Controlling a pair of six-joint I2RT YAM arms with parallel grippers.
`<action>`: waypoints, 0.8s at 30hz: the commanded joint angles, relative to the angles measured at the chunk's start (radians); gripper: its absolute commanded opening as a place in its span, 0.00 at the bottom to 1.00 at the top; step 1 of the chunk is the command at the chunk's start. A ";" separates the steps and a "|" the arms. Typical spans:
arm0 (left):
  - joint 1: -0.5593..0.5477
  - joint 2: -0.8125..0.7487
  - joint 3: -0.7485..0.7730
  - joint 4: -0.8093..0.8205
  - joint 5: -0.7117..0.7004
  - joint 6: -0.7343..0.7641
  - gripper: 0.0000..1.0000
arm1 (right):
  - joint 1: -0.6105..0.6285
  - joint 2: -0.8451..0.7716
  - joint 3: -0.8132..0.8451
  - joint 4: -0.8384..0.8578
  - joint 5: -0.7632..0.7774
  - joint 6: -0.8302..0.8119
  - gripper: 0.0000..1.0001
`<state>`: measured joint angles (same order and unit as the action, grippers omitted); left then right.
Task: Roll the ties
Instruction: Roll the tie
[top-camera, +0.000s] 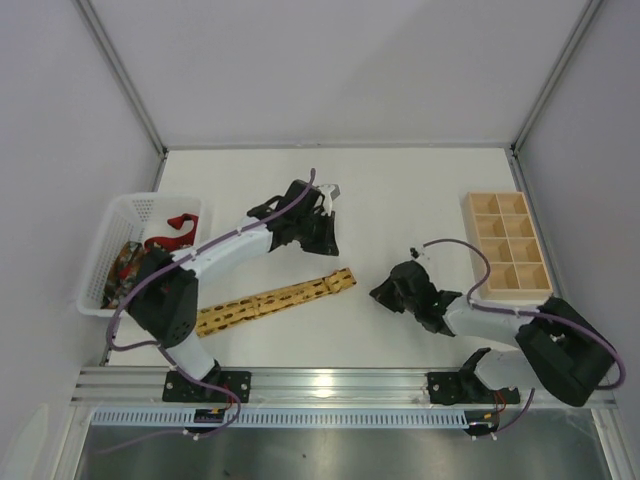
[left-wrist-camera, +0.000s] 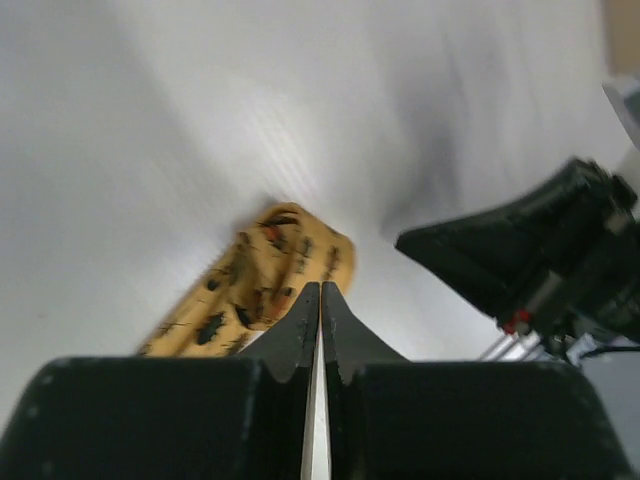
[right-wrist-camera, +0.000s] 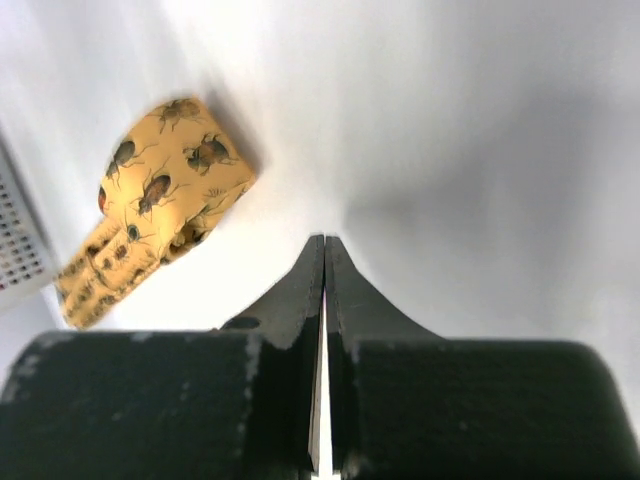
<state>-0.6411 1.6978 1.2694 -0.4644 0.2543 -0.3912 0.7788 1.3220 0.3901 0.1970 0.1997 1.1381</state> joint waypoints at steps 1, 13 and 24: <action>-0.035 -0.078 -0.099 0.156 0.163 -0.103 0.05 | -0.131 -0.133 0.027 -0.192 -0.127 -0.277 0.01; -0.083 -0.038 -0.188 0.264 0.177 -0.164 0.02 | -0.426 0.149 0.276 -0.044 -0.974 -0.630 0.31; -0.083 -0.001 -0.217 0.262 0.140 -0.147 0.01 | -0.424 0.394 0.289 0.323 -1.155 -0.429 0.01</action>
<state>-0.7181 1.7020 1.0637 -0.2367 0.4095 -0.5339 0.3580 1.7054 0.6491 0.3912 -0.8841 0.6724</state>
